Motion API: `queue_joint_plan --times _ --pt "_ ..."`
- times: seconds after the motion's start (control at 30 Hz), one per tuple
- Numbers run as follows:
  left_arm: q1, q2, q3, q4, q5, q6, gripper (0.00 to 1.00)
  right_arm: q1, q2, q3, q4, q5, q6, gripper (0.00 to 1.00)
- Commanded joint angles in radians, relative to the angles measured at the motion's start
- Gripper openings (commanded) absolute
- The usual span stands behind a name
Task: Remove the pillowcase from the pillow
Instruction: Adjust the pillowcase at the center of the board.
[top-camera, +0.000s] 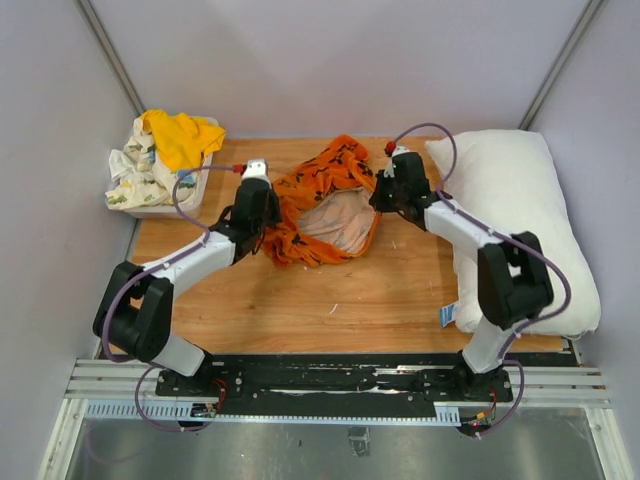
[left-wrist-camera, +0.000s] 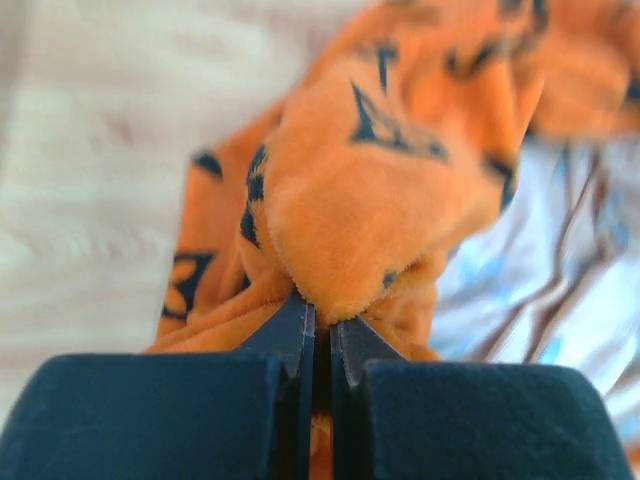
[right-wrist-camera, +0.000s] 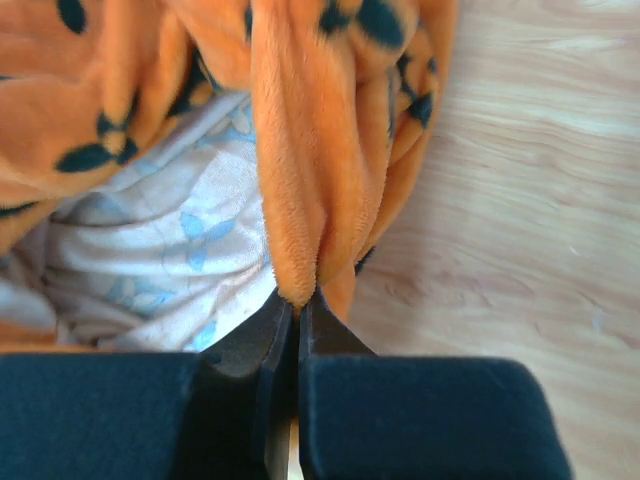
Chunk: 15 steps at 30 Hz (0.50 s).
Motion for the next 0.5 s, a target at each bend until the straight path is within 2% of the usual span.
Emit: queue_joint_plan --times 0.0,0.1,0.17,0.2,0.23,0.3,0.33,0.37,0.4,0.43,0.47 --pt "0.004 -0.01 0.2 0.028 -0.139 0.181 0.0 -0.019 -0.245 -0.157 0.07 0.116 0.132 0.01" --pt "0.003 -0.044 0.231 0.071 -0.036 0.246 0.0 -0.015 -0.413 -0.324 0.11 0.16 0.232 0.01" --pt "0.0 -0.092 0.171 0.142 0.089 0.293 0.0 -0.005 -0.516 -0.458 0.144 0.205 0.266 0.03" --pt "-0.007 -0.119 0.116 0.186 0.155 0.321 0.0 0.006 -0.57 -0.516 0.144 0.261 0.299 0.07" --pt "-0.027 -0.148 0.062 0.24 0.203 0.356 0.0 0.021 -0.625 -0.582 0.165 0.316 0.318 0.17" --pt "-0.103 -0.199 -0.055 0.331 0.198 0.463 0.02 0.09 -0.758 -0.725 0.202 0.492 0.384 0.54" --pt "-0.146 -0.222 -0.101 0.395 0.146 0.526 0.15 0.147 -0.857 -0.799 0.228 0.613 0.416 0.73" --pt "-0.17 -0.235 -0.142 0.428 0.124 0.547 0.29 0.198 -0.898 -0.878 0.279 0.7 0.426 0.88" --pt "-0.176 -0.247 -0.169 0.466 0.105 0.539 0.61 0.238 -0.967 -0.932 0.314 0.766 0.419 1.0" --pt "-0.175 -0.255 -0.186 0.502 0.043 0.519 0.93 0.258 -1.001 -0.954 0.322 0.81 0.401 0.99" --pt "-0.171 -0.256 -0.19 0.51 -0.013 0.504 0.99 0.261 -1.017 -0.95 0.308 0.845 0.38 0.98"
